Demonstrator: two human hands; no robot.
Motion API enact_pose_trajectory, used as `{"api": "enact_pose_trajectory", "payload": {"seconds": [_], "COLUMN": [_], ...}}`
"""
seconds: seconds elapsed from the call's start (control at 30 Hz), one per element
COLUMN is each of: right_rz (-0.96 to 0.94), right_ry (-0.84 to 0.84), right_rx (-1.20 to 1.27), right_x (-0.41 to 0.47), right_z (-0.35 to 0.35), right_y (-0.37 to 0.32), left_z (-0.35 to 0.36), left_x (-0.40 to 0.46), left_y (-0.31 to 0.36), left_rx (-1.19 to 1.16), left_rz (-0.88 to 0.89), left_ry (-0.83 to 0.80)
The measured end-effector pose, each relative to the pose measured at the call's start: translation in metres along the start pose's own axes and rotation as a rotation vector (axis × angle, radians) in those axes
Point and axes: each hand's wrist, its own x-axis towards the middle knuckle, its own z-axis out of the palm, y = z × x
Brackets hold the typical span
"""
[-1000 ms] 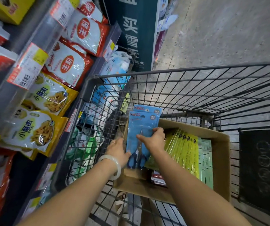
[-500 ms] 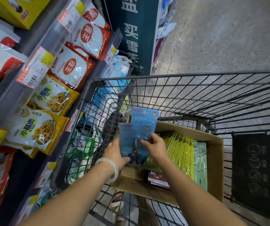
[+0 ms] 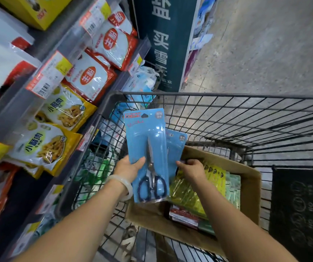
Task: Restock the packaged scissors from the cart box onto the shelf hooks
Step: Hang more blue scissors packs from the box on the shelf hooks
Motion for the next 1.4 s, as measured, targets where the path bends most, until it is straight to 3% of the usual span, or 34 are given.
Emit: {"api": "enact_pose_trajectory", "payload": {"seconds": [0.1, 0.27, 0.47, 0.57, 0.7, 0.87, 1.1, 1.23, 1.4], "right_rz": [0.013, -0.037, -0.392, -0.467, -0.465, -0.605, -0.891, -0.876, -0.830], "right_ry": [-0.133, -0.037, -0.086, -0.111, -0.347, -0.573, -0.858, -1.017, -1.204], "right_rx": [-0.023, -0.029, 0.126, 0.268, 0.379, 0.182, -0.083, -0.241, -0.411], "right_x": [0.020, 0.032, -0.020, -0.056, -0.121, -0.237, -0.420, -0.516, -0.614], "right_z": [0.021, 0.036, 0.012, -0.003, -0.003, 0.023, 0.099, 0.144, 0.190], "right_y": [0.014, 0.015, -0.011, -0.046, -0.083, -0.085, 0.005, 0.095, 0.196], "left_z": [-0.008, -0.020, -0.040, -0.055, -0.083, -0.149, -0.246, -0.298, -0.347], "left_x": [0.004, -0.004, -0.032, -0.058, -0.112, -0.215, -0.383, -0.465, -0.553], "left_y": [-0.003, -0.010, 0.000, 0.008, 0.013, -0.012, -0.138, -0.232, -0.336], "left_rx": [-0.046, -0.055, -0.127, -0.163, -0.217, -0.275, -0.458, -0.552, -0.755], "left_rz": [-0.010, -0.013, 0.029, 0.087, 0.212, 0.364, 0.470, 0.469, 0.353], "left_ry": [0.035, 0.085, 0.111, 0.162, 0.245, 0.390, 0.714, 0.928, 1.067]}}
